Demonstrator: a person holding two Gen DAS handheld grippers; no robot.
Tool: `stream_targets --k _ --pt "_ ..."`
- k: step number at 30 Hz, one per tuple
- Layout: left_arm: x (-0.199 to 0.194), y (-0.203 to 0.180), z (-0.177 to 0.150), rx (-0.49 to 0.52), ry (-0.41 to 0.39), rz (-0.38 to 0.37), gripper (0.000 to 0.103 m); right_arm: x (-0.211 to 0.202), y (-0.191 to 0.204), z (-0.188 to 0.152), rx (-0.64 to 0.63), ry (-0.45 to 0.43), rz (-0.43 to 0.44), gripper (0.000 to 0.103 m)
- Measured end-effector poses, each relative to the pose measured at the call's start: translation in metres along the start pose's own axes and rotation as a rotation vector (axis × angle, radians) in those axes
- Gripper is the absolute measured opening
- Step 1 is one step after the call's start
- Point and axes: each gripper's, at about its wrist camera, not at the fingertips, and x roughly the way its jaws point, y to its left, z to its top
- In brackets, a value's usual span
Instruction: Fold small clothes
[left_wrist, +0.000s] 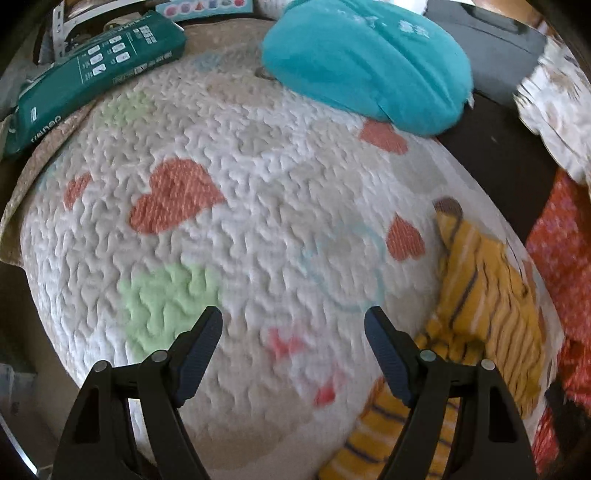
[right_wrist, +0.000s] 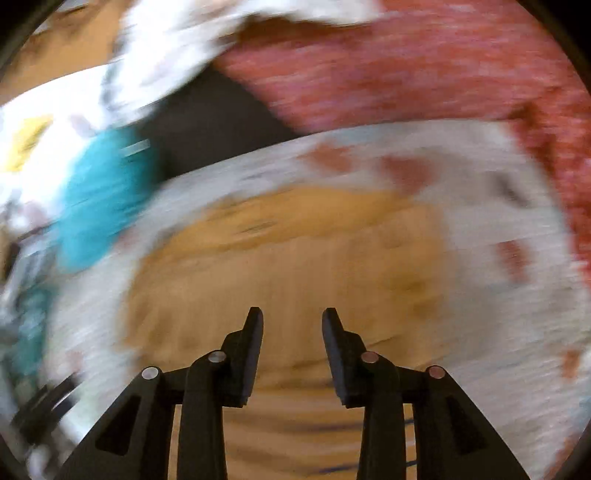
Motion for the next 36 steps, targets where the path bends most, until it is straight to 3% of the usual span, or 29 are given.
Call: stream_targets --k 2,5,9,12,14,15,17,20,27,30,36 --pt "0.0 0.009 0.003 -0.01 -0.021 0.008 0.079 0.016 0.04 -0.019 -0.022 0.068 0.16 0.054" --pt "0.005 0.029 0.006 -0.05 0.003 0.026 0.079 0.047 0.097 -0.041 -0.106 0.111 0.22 0.055" --pt "0.011 0.062 0.011 -0.166 0.046 0.005 0.079 0.091 0.15 -0.05 -0.195 0.124 0.175 0.055" --pt "0.014 0.079 0.015 -0.231 0.073 -0.036 0.078 0.121 0.177 -0.041 -0.254 0.067 0.041 0.055" --pt "0.014 0.084 0.016 -0.252 0.075 -0.046 0.078 0.14 0.192 -0.037 -0.256 0.082 0.025 0.058" --pt "0.013 0.085 0.016 -0.261 0.074 -0.056 0.078 0.149 0.193 -0.033 -0.234 0.107 0.046 0.059" --pt "0.012 0.085 0.017 -0.262 0.075 -0.071 0.078 0.155 0.197 -0.032 -0.17 0.114 0.101 0.073" --pt "0.01 0.078 0.017 -0.239 0.069 -0.087 0.078 0.157 0.187 -0.031 -0.064 0.114 0.169 0.078" --pt "0.014 0.062 0.012 -0.181 0.079 -0.075 0.078 0.136 0.173 -0.034 0.027 0.146 0.31 0.079" --pt "0.015 0.061 0.01 -0.184 0.09 -0.08 0.078 0.127 0.172 -0.033 0.014 0.149 0.313 0.079" --pt "0.014 0.06 0.011 -0.171 0.077 -0.065 0.078 0.115 0.179 -0.028 0.013 0.053 0.28 0.079"
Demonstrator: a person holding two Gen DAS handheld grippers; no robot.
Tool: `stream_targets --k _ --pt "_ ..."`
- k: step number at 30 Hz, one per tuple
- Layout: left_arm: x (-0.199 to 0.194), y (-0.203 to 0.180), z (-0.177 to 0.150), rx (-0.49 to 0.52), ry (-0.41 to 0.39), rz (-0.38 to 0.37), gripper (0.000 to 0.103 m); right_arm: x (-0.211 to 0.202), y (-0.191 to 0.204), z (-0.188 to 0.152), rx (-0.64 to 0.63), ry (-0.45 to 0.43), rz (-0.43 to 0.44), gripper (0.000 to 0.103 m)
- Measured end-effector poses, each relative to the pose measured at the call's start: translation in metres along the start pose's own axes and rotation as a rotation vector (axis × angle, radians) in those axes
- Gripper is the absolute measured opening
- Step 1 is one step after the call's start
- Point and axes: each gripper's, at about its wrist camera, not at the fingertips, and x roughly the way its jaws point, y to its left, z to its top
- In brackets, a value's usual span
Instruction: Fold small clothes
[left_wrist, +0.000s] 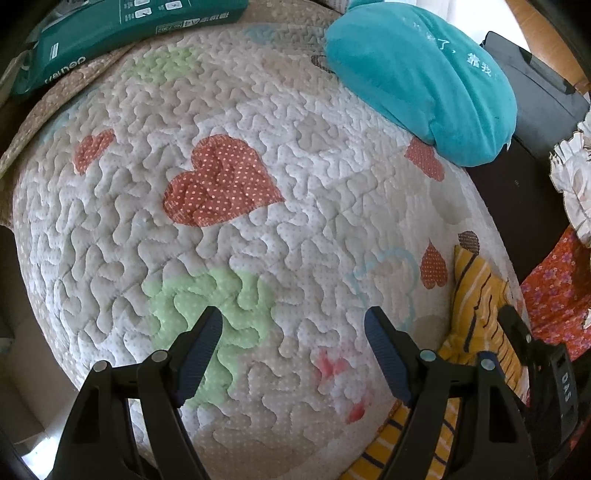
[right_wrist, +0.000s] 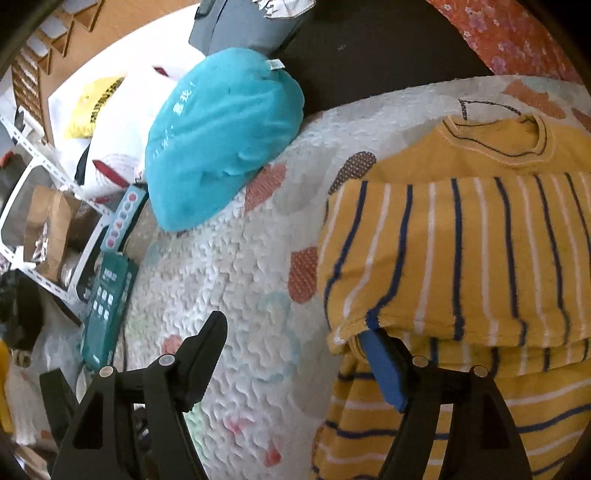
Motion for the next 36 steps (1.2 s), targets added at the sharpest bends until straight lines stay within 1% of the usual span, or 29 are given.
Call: stream_targets --k 4,5,7,8,10,12,14,15,16,17,18,20,22,23,24,25,26,27,28,30,31,32,34,36 --pt "0.002 0.001 0.001 -0.003 0.001 0.008 0.078 0.031 -0.003 -0.005 0.073 0.1 0.079 0.079" --pt "0.001 0.001 0.002 -0.003 -0.003 0.01 0.078 0.041 -0.008 -0.009 0.11 0.132 0.111 0.079" --pt "0.001 0.003 0.003 -0.005 -0.006 0.009 0.078 0.05 -0.02 -0.016 0.177 0.177 0.149 0.079" --pt "0.002 0.004 0.003 -0.005 -0.003 0.01 0.078 0.051 -0.027 -0.019 0.204 0.181 0.161 0.076" --pt "0.003 0.003 0.001 -0.001 0.007 0.009 0.078 0.042 -0.036 -0.022 0.222 0.188 0.193 0.075" --pt "0.004 -0.001 -0.002 0.021 0.01 0.015 0.078 0.024 -0.043 -0.025 0.204 0.18 0.183 0.075" --pt "0.004 -0.007 -0.005 0.054 0.012 0.012 0.078 -0.001 -0.057 -0.031 0.163 0.171 0.15 0.076" --pt "0.005 -0.011 -0.008 0.077 0.02 0.004 0.078 -0.011 -0.066 -0.034 0.154 0.171 0.126 0.077" --pt "0.006 -0.015 -0.012 0.102 0.03 0.001 0.078 -0.025 -0.079 -0.038 0.149 0.169 0.074 0.077" --pt "0.008 -0.021 -0.018 0.136 0.045 -0.004 0.078 -0.044 -0.099 -0.045 0.154 0.153 0.056 0.075" --pt "0.01 -0.025 -0.023 0.161 0.058 -0.01 0.078 -0.056 -0.112 -0.049 0.169 0.146 0.073 0.075" --pt "0.013 -0.035 -0.037 0.226 0.091 -0.027 0.078 -0.093 -0.146 -0.065 0.24 0.131 0.023 0.075" --pt "0.014 -0.044 -0.054 0.291 0.122 -0.043 0.078 -0.131 -0.177 -0.084 0.31 0.1 0.002 0.076" --pt "0.015 -0.048 -0.062 0.319 0.144 -0.059 0.078 -0.149 -0.191 -0.097 0.342 0.094 -0.023 0.075" --pt "0.017 -0.051 -0.072 0.339 0.171 -0.078 0.078 -0.163 -0.201 -0.106 0.36 0.086 -0.025 0.075" --pt "0.019 -0.053 -0.081 0.353 0.199 -0.093 0.078 -0.177 -0.21 -0.118 0.378 0.073 0.001 0.073" --pt "0.02 -0.054 -0.091 0.363 0.217 -0.099 0.078 -0.193 -0.216 -0.13 0.398 0.067 0.0 0.073" --pt "0.019 -0.055 -0.099 0.374 0.219 -0.098 0.078 -0.204 -0.221 -0.137 0.407 0.06 -0.017 0.074" --pt "0.018 -0.057 -0.109 0.398 0.216 -0.088 0.078 -0.221 -0.225 -0.149 0.418 0.054 -0.076 0.076" --pt "0.011 -0.062 -0.13 0.47 0.186 -0.065 0.078 -0.247 -0.233 -0.166 0.437 0.018 -0.095 0.076" --pt "0.008 -0.062 -0.14 0.495 0.181 -0.061 0.078 -0.261 -0.237 -0.175 0.455 -0.005 -0.121 0.076" --pt "0.006 -0.061 -0.149 0.51 0.187 -0.063 0.078 -0.274 -0.242 -0.182 0.472 -0.031 -0.147 0.076" --pt "0.003 -0.055 -0.166 0.529 0.199 -0.061 0.078 -0.293 -0.253 -0.194 0.496 -0.062 -0.171 0.077" --pt "0.002 -0.05 -0.185 0.552 0.244 -0.057 0.078 -0.302 -0.262 -0.208 0.519 -0.055 -0.175 0.077"
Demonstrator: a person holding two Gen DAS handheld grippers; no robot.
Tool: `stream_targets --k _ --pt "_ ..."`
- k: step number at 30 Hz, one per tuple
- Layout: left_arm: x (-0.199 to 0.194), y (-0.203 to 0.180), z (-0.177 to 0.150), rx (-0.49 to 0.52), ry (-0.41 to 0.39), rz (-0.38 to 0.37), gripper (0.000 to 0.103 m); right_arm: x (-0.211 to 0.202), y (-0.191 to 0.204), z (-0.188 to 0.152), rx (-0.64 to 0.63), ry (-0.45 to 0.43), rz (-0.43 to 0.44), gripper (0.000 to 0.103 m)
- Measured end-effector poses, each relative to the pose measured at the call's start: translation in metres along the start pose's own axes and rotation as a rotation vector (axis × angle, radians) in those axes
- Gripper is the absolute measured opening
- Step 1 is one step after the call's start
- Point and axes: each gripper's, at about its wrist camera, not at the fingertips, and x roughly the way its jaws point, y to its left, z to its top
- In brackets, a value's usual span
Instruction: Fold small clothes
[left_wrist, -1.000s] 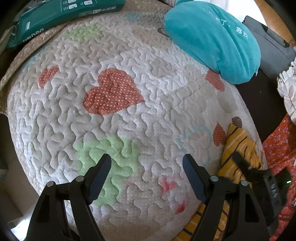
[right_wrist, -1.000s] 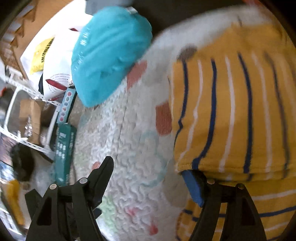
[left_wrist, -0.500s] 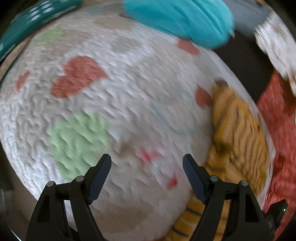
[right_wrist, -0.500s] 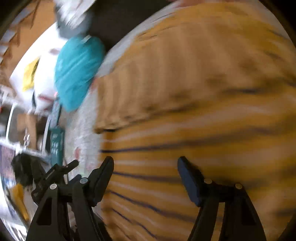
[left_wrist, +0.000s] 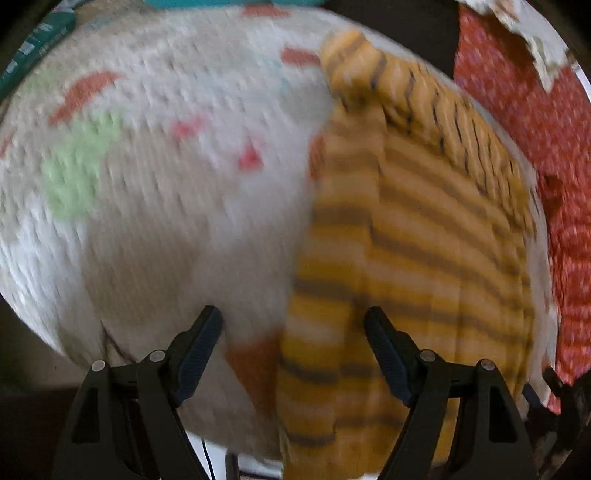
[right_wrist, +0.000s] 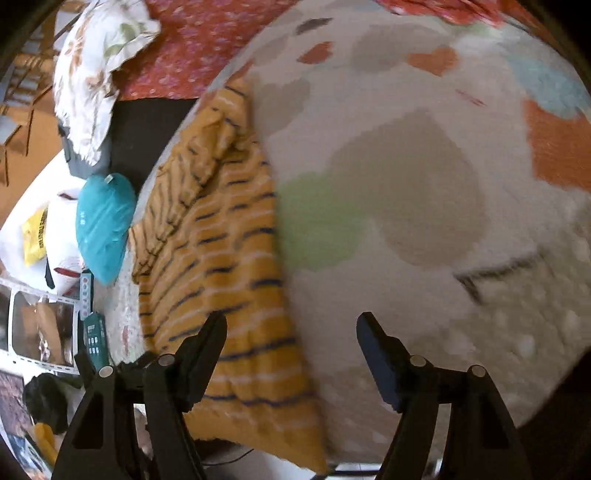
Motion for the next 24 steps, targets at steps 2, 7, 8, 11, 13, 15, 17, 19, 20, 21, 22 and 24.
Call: stream_targets --k 2,7,8,11,13,15,17,19,20,21,22,24 --pt "0.0 -0.009 -0.017 0.04 0.01 0.038 0.078 0.001 -0.013 -0.009 0.013 0.037 0.016 0.077" --pt "0.002 -0.017 -0.05 0.036 0.068 0.0 0.078 0.022 -0.006 -0.044 -0.017 0.123 0.11 0.079" --pt "0.002 -0.017 -0.053 0.029 0.077 -0.014 0.078 0.028 0.002 -0.049 -0.052 0.154 0.123 0.079" --pt "0.005 -0.014 -0.063 0.008 0.127 -0.063 0.078 0.033 0.017 -0.061 -0.158 0.16 0.096 0.079" --pt "0.005 -0.011 -0.065 -0.002 0.14 -0.091 0.078 0.037 0.022 -0.067 -0.188 0.172 0.106 0.079" --pt "0.004 -0.005 -0.067 -0.023 0.141 -0.102 0.077 0.042 0.024 -0.073 -0.169 0.198 0.134 0.077" --pt "0.001 0.002 -0.07 -0.041 0.131 -0.07 0.057 0.053 0.028 -0.081 -0.143 0.248 0.167 0.059" --pt "-0.005 0.013 -0.067 -0.049 0.126 -0.064 0.035 0.062 0.036 -0.086 -0.18 0.273 0.126 0.034" --pt "-0.009 0.016 -0.067 -0.06 0.13 -0.074 0.019 0.065 0.04 -0.087 -0.212 0.279 0.083 0.014" --pt "-0.013 0.021 -0.067 -0.084 0.137 -0.086 0.016 0.066 0.04 -0.087 -0.226 0.286 0.06 0.013" --pt "-0.019 0.027 -0.064 -0.115 0.144 -0.123 0.008 0.066 0.039 -0.086 -0.223 0.29 0.063 0.012" --pt "-0.029 0.038 -0.065 -0.167 0.154 -0.165 0.007 0.062 0.038 -0.084 -0.217 0.298 0.066 0.011"
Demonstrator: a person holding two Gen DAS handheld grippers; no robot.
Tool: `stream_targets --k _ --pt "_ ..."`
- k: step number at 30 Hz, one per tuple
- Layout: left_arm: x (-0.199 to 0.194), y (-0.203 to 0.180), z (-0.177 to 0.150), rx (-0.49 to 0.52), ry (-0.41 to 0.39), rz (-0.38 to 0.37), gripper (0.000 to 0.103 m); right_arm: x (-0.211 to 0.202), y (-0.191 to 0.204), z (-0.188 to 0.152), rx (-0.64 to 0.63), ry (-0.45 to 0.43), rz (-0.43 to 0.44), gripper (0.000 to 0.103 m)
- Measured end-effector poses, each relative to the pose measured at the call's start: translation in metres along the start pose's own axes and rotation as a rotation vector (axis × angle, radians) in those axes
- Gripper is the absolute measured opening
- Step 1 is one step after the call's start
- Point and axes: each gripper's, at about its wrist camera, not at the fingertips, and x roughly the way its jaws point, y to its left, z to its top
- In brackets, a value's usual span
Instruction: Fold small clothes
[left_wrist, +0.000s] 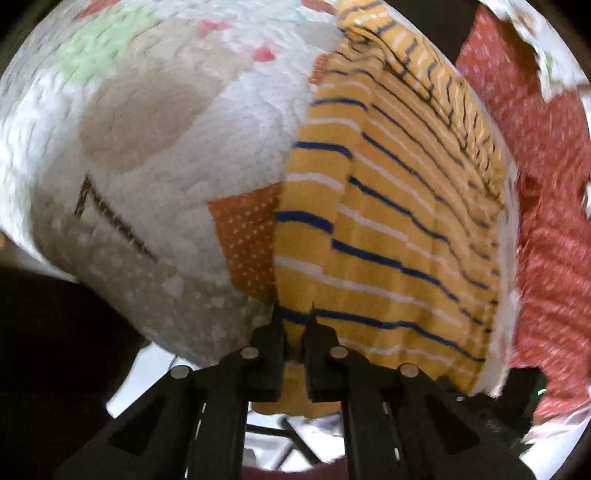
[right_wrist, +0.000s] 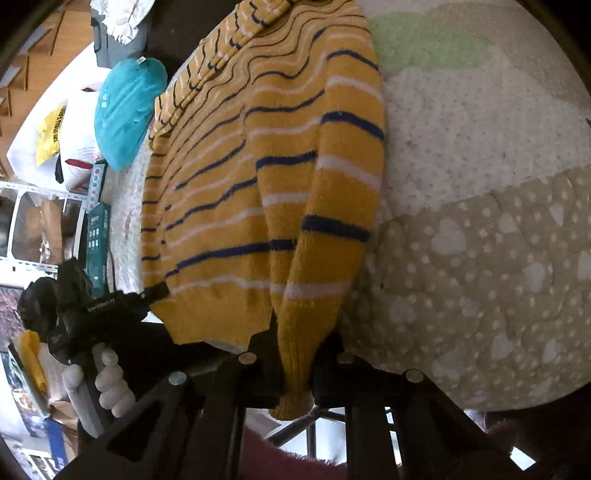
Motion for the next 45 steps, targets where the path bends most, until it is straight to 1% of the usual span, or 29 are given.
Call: stream_targets --k 5,8,11,14,15,17,19,22,25,27,31,34,38,41,44,45 --pt "-0.029 -0.006 -0.002 0.021 -0.024 0.001 0.008 -0.016 0.011 -0.001 -0.055 0.031 0.008 0.01" --pt "-0.038 -0.021 -0.005 0.055 -0.031 0.008 0.008 -0.033 0.018 -0.01 -0.117 0.06 0.004 0.009" --pt "-0.038 -0.029 -0.015 0.073 -0.001 0.009 0.008 -0.045 0.011 -0.028 -0.15 0.107 -0.011 0.009" --pt "-0.034 -0.023 -0.036 0.073 0.043 0.009 0.008 -0.049 0.007 -0.05 -0.154 0.152 -0.033 0.009" --pt "-0.035 -0.019 -0.044 0.071 0.055 0.011 0.008 -0.049 0.005 -0.059 -0.148 0.177 -0.024 0.009" --pt "-0.038 -0.013 -0.056 0.072 0.063 0.012 0.008 -0.052 -0.001 -0.071 -0.132 0.199 -0.004 0.009" --pt "-0.044 -0.007 -0.057 0.044 0.06 -0.026 0.008 -0.058 -0.003 -0.077 -0.122 0.188 0.024 0.009" --pt "-0.056 -0.004 -0.042 0.014 0.026 -0.067 0.007 -0.068 0.003 -0.072 -0.134 0.134 0.045 0.009" --pt "-0.066 -0.017 -0.023 0.009 -0.005 -0.106 0.007 -0.073 0.02 -0.054 -0.165 0.088 0.059 0.009" --pt "-0.072 -0.03 -0.004 0.007 -0.028 -0.134 0.007 -0.074 0.036 -0.037 -0.205 0.041 0.062 0.009" --pt "-0.078 -0.05 0.035 0.009 -0.073 -0.147 0.008 -0.074 0.062 0.005 -0.217 -0.033 0.079 0.01" --pt "-0.076 -0.067 0.068 0.003 -0.1 -0.142 0.008 -0.075 0.079 0.038 -0.241 -0.098 0.056 0.01" --pt "-0.067 -0.084 0.113 -0.046 -0.1 -0.164 0.008 -0.074 0.095 0.089 -0.252 -0.158 0.032 0.01" --pt "-0.059 -0.096 0.145 -0.062 -0.108 -0.16 0.008 -0.07 0.103 0.126 -0.243 -0.187 0.02 0.01" --pt "-0.046 -0.108 0.175 -0.068 -0.1 -0.151 0.008 -0.059 0.103 0.169 -0.202 -0.216 0.0 0.01" --pt "-0.04 -0.113 0.186 -0.068 -0.094 -0.142 0.008 -0.055 0.102 0.179 -0.191 -0.223 -0.005 0.01"
